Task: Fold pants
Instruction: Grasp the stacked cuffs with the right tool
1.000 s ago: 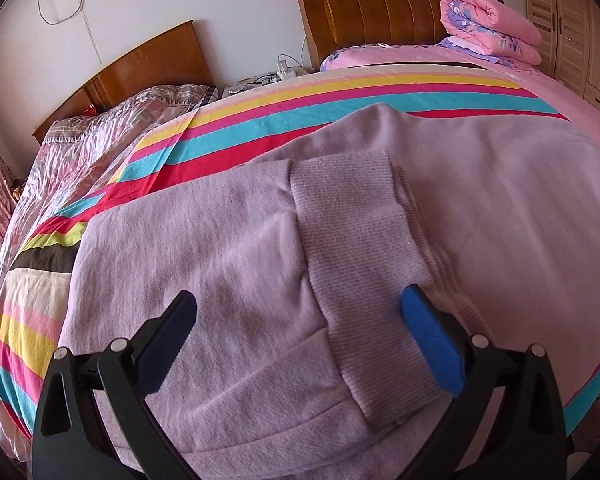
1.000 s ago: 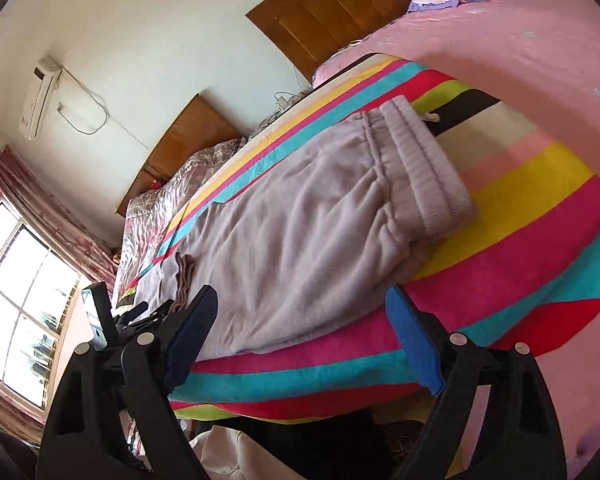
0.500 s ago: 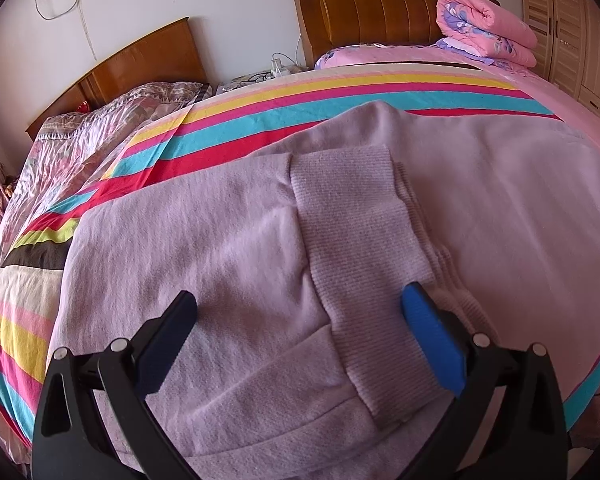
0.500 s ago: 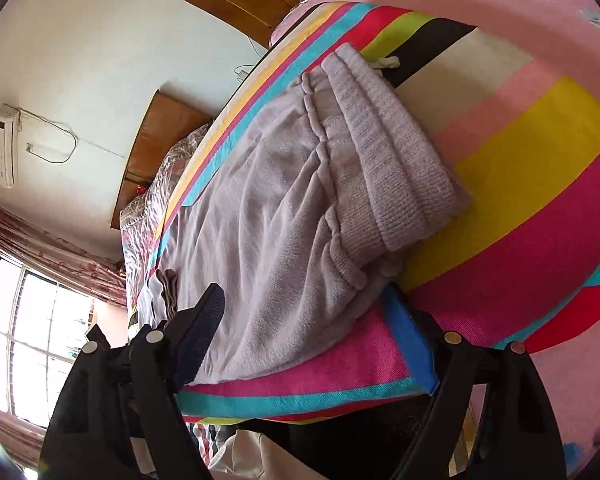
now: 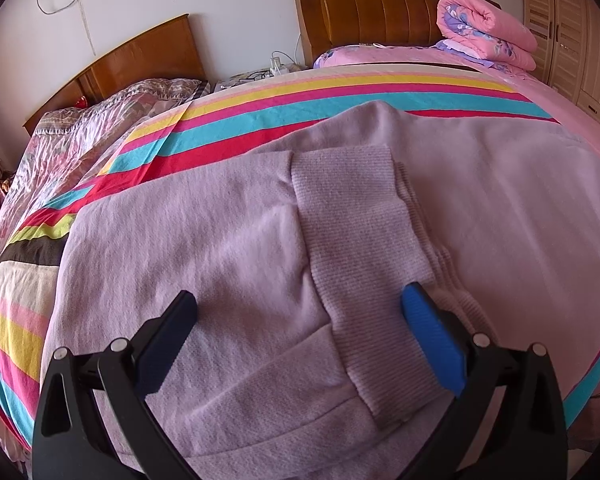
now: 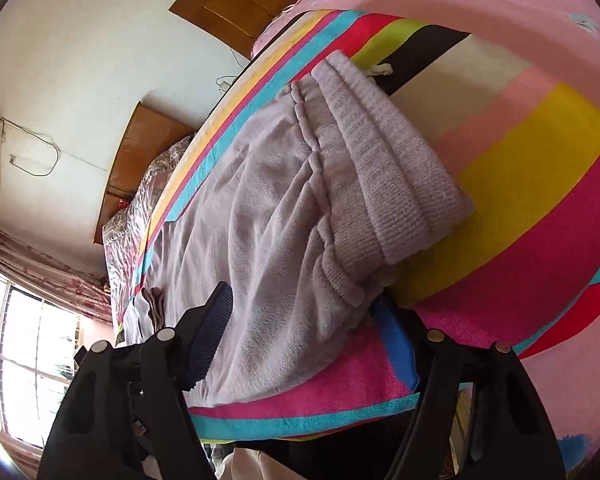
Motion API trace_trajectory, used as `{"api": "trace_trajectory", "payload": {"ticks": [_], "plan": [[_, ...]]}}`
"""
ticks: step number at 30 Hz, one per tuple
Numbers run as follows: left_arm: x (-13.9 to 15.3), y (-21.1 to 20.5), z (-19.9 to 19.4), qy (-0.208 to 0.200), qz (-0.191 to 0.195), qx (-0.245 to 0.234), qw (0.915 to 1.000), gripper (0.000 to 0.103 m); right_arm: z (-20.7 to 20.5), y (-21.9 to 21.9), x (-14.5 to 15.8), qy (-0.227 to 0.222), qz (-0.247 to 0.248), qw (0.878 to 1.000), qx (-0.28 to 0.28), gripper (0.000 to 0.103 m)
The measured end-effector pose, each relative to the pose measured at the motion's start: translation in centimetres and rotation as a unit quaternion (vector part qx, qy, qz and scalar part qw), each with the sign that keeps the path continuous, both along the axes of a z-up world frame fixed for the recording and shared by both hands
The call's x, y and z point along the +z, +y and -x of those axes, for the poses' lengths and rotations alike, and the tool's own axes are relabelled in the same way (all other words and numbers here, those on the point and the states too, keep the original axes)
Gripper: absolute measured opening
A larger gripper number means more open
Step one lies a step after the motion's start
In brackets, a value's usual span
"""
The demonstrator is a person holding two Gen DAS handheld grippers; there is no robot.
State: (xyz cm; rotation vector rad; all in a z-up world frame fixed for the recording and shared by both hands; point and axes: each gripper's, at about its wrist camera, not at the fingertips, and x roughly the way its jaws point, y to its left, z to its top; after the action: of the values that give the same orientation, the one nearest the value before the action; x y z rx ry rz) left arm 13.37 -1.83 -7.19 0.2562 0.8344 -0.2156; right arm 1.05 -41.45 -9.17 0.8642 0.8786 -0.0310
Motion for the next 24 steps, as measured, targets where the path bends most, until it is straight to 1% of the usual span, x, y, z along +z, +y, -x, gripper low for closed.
{"api": "trace_trajectory", "payload": {"ticks": [1,2,3,4,5,6,7,8,9,10,12,14,16,17,18,19,20,22,23,24], "plan": [[0.0,0.1,0.0,0.001,0.002,-0.001,1.0,0.102,-0.3,1.0,0.2,0.005,0.022,1.0,0.013,0.075],[0.0,0.1,0.0,0.001,0.004,-0.002,1.0,0.102,-0.9,2.2,0.4,0.01,0.036,0.998,0.041,0.074],[0.0,0.2,0.0,0.001,0.007,-0.002,1.0,0.102,-1.2,2.8,0.4,0.01,0.029,0.998,0.059,0.066],[-0.1,0.3,0.0,0.001,0.008,-0.003,1.0,0.102,-1.2,2.8,0.0,0.009,0.007,0.998,0.061,0.057],[-0.1,0.3,0.0,0.001,0.009,-0.003,1.0,0.102,-1.1,2.4,-0.2,0.005,-0.004,0.999,0.042,0.049],[-0.1,0.3,0.0,0.002,0.01,-0.004,0.9999,0.102,-0.8,1.7,-0.4,-0.008,-0.019,1.0,0.018,0.032],[-0.1,0.4,-0.1,0.003,0.011,-0.005,0.9999,0.102,-0.4,0.9,-0.9,-0.019,-0.042,0.999,-0.007,0.025],[-0.1,0.4,-0.1,0.003,0.012,-0.006,0.9999,0.102,0.0,0.4,-1.3,-0.031,-0.069,0.997,-0.027,0.024],[-0.1,0.5,-0.2,0.004,0.014,-0.006,0.9999,0.102,0.4,0.3,-1.6,-0.048,-0.085,0.994,-0.043,0.022],[-0.1,0.5,-0.2,0.005,0.015,-0.007,0.9999,0.102,0.7,0.7,-1.5,-0.065,-0.083,0.993,-0.053,0.021],[-0.2,0.7,-0.2,0.005,0.017,-0.008,0.9998,0.102,1.1,1.6,-0.5,-0.088,-0.04,0.993,-0.064,0.02],[-0.2,0.8,-0.1,0.003,0.017,-0.007,0.9998,0.102,1.0,3.1,1.7,-0.114,0.012,0.991,-0.068,0.019],[-0.1,0.8,-0.1,0.0,0.017,-0.007,0.9998,0.102,0.3,5.5,4.7,-0.136,0.095,0.985,-0.057,0.019],[0.0,0.9,0.0,-0.001,0.021,-0.008,0.9998,0.102,-0.3,7.0,6.4,-0.143,0.143,0.978,-0.046,0.019],[0.2,1.3,0.1,0.0,0.03,-0.012,0.9995,0.102,-1.1,8.9,8.1,-0.151,0.192,0.969,-0.029,0.019],[0.6,2.0,0.3,0.002,0.051,-0.014,0.9986,0.1,-2.1,11.1,9.9,-0.161,0.243,0.957,-0.006,0.019],[1.4,3.3,0.7,-0.007,0.082,-0.008,0.9965,0.097,-3.0,13.7,11.4,-0.17,0.297,0.939,0.024,0.019],[3.3,6.9,1.7,-0.042,0.143,0.023,0.9886,0.097,-5.1,19.4,13.4,-0.192,0.384,0.899,0.092,0.019],[4.1,8.8,2.0,-0.053,0.158,0.047,0.9849,0.097,-6.1,22.7,13.8,-0.203,0.419,0.875,0.132,0.019],[4.9,10.9,2.3,-0.063,0.172,0.071,0.9805,0.097,-6.6,26.3,13.8,-0.214,0.452,0.848,0.174,0.019]]}}
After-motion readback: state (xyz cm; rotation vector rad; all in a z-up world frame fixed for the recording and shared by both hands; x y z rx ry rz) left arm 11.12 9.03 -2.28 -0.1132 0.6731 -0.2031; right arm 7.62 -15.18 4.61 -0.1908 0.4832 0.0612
